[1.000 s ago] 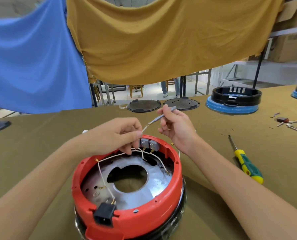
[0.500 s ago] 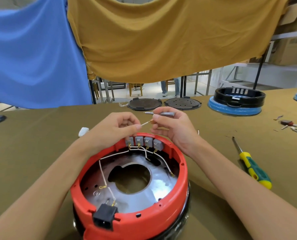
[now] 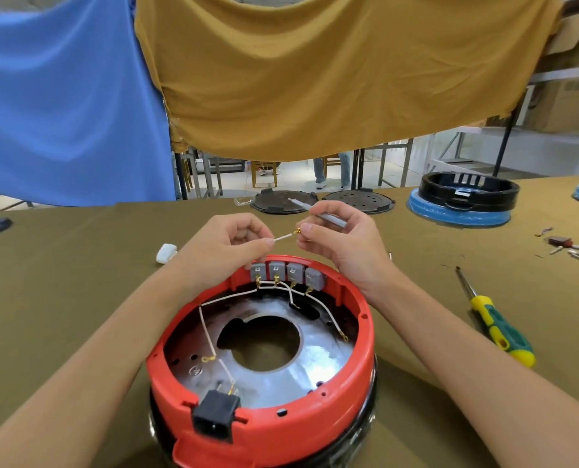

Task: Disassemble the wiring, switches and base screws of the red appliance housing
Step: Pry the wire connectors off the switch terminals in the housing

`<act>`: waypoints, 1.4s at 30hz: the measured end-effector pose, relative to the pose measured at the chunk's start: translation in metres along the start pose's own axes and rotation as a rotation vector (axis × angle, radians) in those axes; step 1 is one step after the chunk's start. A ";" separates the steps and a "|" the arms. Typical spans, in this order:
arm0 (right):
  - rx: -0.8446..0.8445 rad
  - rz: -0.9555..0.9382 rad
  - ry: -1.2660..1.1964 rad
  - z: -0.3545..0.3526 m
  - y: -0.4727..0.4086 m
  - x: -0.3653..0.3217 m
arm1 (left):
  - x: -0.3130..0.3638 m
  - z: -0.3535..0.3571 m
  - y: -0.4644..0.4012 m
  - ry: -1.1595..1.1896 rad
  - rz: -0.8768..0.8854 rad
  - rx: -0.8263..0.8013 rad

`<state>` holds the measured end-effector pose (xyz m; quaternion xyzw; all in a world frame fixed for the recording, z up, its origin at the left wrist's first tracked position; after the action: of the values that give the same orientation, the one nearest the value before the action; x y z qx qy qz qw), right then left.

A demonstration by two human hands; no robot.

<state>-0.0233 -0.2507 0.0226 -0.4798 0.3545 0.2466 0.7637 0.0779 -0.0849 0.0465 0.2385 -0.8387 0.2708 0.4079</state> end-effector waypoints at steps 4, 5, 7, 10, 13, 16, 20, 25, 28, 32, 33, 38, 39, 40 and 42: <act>-0.033 -0.001 0.025 0.004 0.002 -0.002 | 0.001 -0.003 0.000 -0.039 0.060 0.056; -0.039 -0.007 0.045 0.005 0.003 -0.003 | 0.001 -0.004 0.000 -0.043 0.067 0.072; -0.043 -0.026 0.093 0.006 0.003 -0.005 | 0.001 -0.004 0.000 -0.066 0.074 0.069; -0.023 -0.063 0.136 0.005 0.003 -0.007 | 0.000 0.001 0.000 -0.100 0.062 0.029; 0.001 -0.089 0.161 0.005 0.003 -0.008 | 0.000 0.001 0.000 -0.100 0.047 0.034; 0.018 -0.115 0.188 0.005 0.003 -0.009 | -0.001 0.000 0.001 -0.103 0.030 0.023; 0.031 -0.078 0.077 0.006 0.003 -0.007 | -0.002 0.002 0.001 -0.086 0.021 -0.026; 0.034 0.113 -0.228 0.009 0.004 -0.005 | -0.002 0.002 0.000 -0.053 0.025 -0.041; 0.042 0.199 -0.311 0.009 0.003 -0.005 | -0.003 0.001 0.000 -0.023 0.035 -0.052; 0.074 0.240 -0.341 0.007 0.003 -0.003 | -0.002 0.003 0.002 0.024 0.020 -0.094; 0.088 0.235 -0.343 0.006 0.003 -0.003 | -0.001 0.003 0.002 0.048 0.012 -0.087; 0.322 0.241 -0.350 -0.011 -0.001 -0.001 | 0.002 -0.011 0.002 0.143 -0.097 0.089; 0.387 0.262 -0.362 -0.018 -0.002 0.000 | 0.001 -0.017 0.003 0.142 -0.126 0.100; 0.445 0.280 -0.371 -0.025 -0.002 -0.001 | 0.000 -0.022 0.005 0.122 -0.146 0.092; 0.529 0.289 -0.357 -0.038 -0.003 -0.003 | -0.004 -0.031 0.008 0.046 -0.162 0.061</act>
<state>-0.0349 -0.2867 0.0152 -0.1594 0.3313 0.3318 0.8687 0.0928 -0.0581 0.0572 0.3115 -0.7985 0.2678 0.4400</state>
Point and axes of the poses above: each hand's wrist, its own y-axis away from the middle knuckle, its own z-axis out of the palm, x = y × z, the point moved 4 cm from there along -y, towards the middle knuckle, and after that the axes turned 10 degrees about -z, right-handed, at the moved point
